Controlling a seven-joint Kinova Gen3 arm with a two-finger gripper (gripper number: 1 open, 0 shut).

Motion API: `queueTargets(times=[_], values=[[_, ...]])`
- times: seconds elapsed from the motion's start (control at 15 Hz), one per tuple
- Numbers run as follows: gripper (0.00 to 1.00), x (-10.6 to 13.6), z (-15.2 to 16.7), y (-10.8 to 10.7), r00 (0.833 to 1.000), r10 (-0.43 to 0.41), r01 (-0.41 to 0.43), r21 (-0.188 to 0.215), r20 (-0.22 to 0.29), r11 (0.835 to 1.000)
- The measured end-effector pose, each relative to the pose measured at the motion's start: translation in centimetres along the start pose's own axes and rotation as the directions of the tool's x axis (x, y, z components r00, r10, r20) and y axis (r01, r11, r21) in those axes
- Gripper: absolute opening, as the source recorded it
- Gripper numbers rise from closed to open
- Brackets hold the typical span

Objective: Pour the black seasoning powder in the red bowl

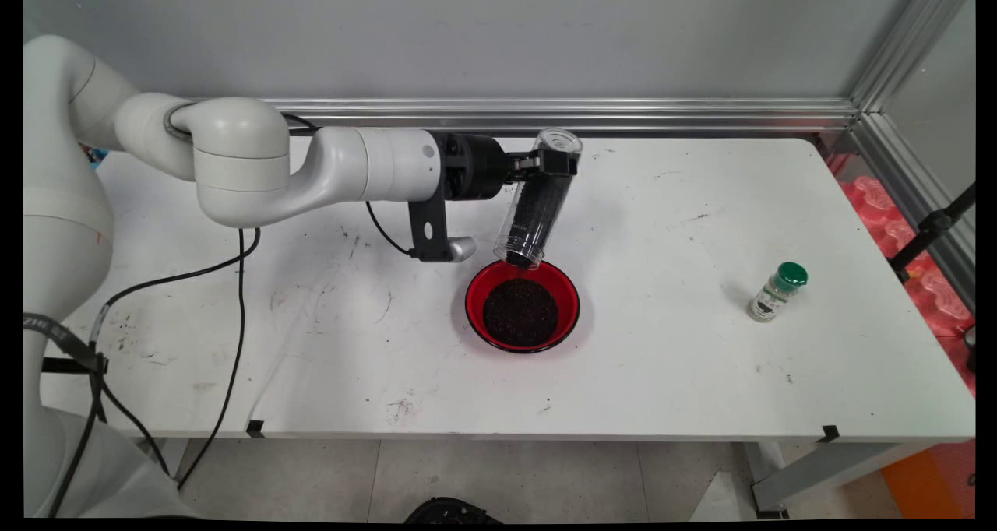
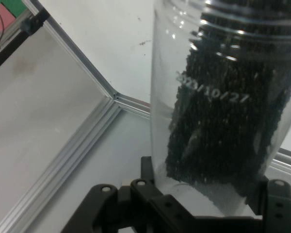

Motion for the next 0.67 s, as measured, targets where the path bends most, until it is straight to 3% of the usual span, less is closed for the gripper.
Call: queueTargets(times=[0.67], values=[[0.0,0.03,-0.33,-0.35,0.999,0.037,-0.037,0.021,0.023,0.999]])
